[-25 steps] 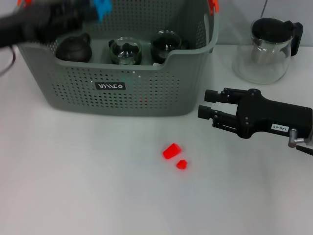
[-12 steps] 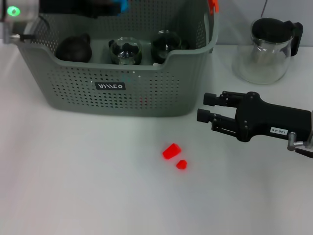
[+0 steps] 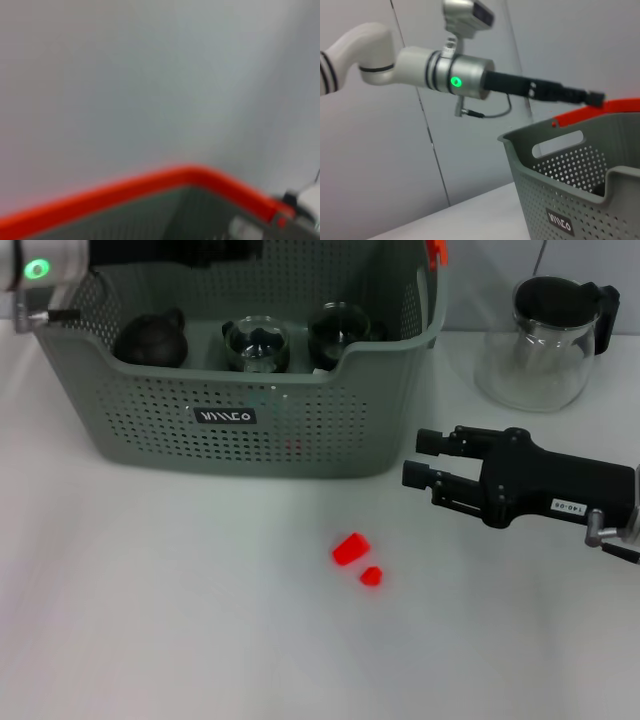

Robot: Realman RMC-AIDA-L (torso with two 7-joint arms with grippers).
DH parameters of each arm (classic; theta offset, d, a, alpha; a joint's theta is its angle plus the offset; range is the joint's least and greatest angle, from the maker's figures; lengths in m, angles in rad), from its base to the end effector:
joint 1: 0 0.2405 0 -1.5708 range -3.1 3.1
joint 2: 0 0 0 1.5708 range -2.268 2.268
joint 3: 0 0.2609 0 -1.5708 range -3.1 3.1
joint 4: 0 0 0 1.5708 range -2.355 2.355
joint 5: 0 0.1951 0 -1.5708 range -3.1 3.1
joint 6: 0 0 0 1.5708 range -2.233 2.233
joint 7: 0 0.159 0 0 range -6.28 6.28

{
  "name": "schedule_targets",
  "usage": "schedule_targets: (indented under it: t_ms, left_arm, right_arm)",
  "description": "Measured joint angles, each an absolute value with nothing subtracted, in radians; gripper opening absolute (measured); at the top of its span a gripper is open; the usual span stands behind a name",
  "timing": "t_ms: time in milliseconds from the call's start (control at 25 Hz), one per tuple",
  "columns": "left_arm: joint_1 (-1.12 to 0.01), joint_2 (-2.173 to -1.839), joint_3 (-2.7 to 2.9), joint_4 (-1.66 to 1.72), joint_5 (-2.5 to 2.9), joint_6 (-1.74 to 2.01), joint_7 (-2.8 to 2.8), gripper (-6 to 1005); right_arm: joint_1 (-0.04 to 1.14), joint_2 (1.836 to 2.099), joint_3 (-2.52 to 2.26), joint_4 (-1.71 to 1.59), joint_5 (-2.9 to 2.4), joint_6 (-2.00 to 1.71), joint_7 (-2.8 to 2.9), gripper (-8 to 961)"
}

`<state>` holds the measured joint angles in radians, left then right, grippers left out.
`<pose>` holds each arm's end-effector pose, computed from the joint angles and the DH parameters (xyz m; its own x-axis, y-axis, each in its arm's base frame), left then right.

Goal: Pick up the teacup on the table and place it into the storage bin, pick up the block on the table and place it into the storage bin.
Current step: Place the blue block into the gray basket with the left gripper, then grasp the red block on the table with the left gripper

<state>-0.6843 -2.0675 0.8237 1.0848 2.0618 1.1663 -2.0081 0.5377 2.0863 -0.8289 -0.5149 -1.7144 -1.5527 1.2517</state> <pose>-0.1693 0.4364 0.0635 0.7614 0.3385 0.5529 0.6125 -0.6552 -0.4423 0.2214 0.3225 -0.0338 0.7033 -0.2608 -0.6614 -0.4163 -0.9052 -0.0857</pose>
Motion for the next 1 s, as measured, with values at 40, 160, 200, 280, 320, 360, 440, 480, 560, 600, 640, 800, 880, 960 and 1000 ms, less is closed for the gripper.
schedule_targets:
  t_ms: [40, 160, 200, 280, 320, 360, 440, 480, 560, 600, 640, 800, 880, 960, 1000]
  left_arm:
    - [-0.647, -2.077, 0.819, 1.117, 2.002, 1.188, -1.974, 555]
    - [-0.548, -2.094, 0.802, 1.132, 1.834, 1.29, -1.823, 615]
    - [-0.518, -2.098, 0.796, 1.119, 1.783, 1.334, -1.751, 635]
    - [-0.448, -2.105, 0.786, 1.07, 1.69, 1.428, -1.59, 676]
    - [-0.421, -2.107, 0.782, 1.039, 1.663, 1.475, -1.515, 696]
    - [-0.4, -2.108, 0.778, 1.006, 1.65, 1.523, -1.455, 740]
    - [-0.372, -2.11, 0.776, 0.928, 1.66, 1.607, -1.366, 827]
    - [-0.366, -2.111, 0.776, 0.895, 1.677, 1.637, -1.331, 871]
    - [-0.358, -2.115, 0.777, 0.806, 1.726, 1.659, -1.253, 922]
    - [-0.357, -2.119, 0.78, 0.768, 1.752, 1.656, -1.208, 929]
    - [-0.359, -2.128, 0.785, 0.73, 1.783, 1.637, -1.165, 936]
    - [-0.384, -2.17, 0.846, 0.648, 1.889, 1.529, -1.079, 918]
    - [-0.404, -2.173, 0.889, 0.603, 1.896, 1.485, -1.057, 909]
    - [-0.437, -2.172, 0.908, 0.552, 1.893, 1.439, -1.045, 900]
    - [-0.456, -2.173, 0.908, 0.53, 1.892, 1.416, -1.046, 895]
  right_arm:
    - [0.537, 2.086, -0.829, -0.515, -1.712, -1.553, 1.252, 518]
    - [0.535, 2.086, -0.827, -0.515, -1.705, -1.553, 1.252, 518]
    - [0.536, 2.086, -0.827, -0.515, -1.705, -1.552, 1.251, 518]
    - [0.539, 2.086, -0.827, -0.515, -1.706, -1.548, 1.251, 517]
    - [0.542, 2.086, -0.827, -0.515, -1.707, -1.546, 1.251, 517]
    - [0.545, 2.086, -0.827, -0.515, -1.708, -1.543, 1.253, 517]
    - [0.548, 2.086, -0.826, -0.515, -1.707, -1.542, 1.256, 517]
    - [0.548, 2.086, -0.825, -0.515, -1.705, -1.542, 1.257, 517]
    - [0.549, 2.084, -0.823, -0.515, -1.703, -1.541, 1.257, 517]
    - [0.55, 2.084, -0.822, -0.516, -1.703, -1.54, 1.257, 517]
    - [0.552, 2.084, -0.821, -0.518, -1.703, -1.54, 1.258, 517]
    - [0.559, 2.086, -0.818, -0.521, -1.703, -1.54, 1.266, 517]
    - [0.561, 2.086, -0.817, -0.519, -1.703, -1.539, 1.267, 517]
    - [0.561, 2.086, -0.816, -0.518, -1.703, -1.539, 1.267, 517]
    - [0.561, 2.085, -0.816, -0.517, -1.703, -1.539, 1.268, 518]
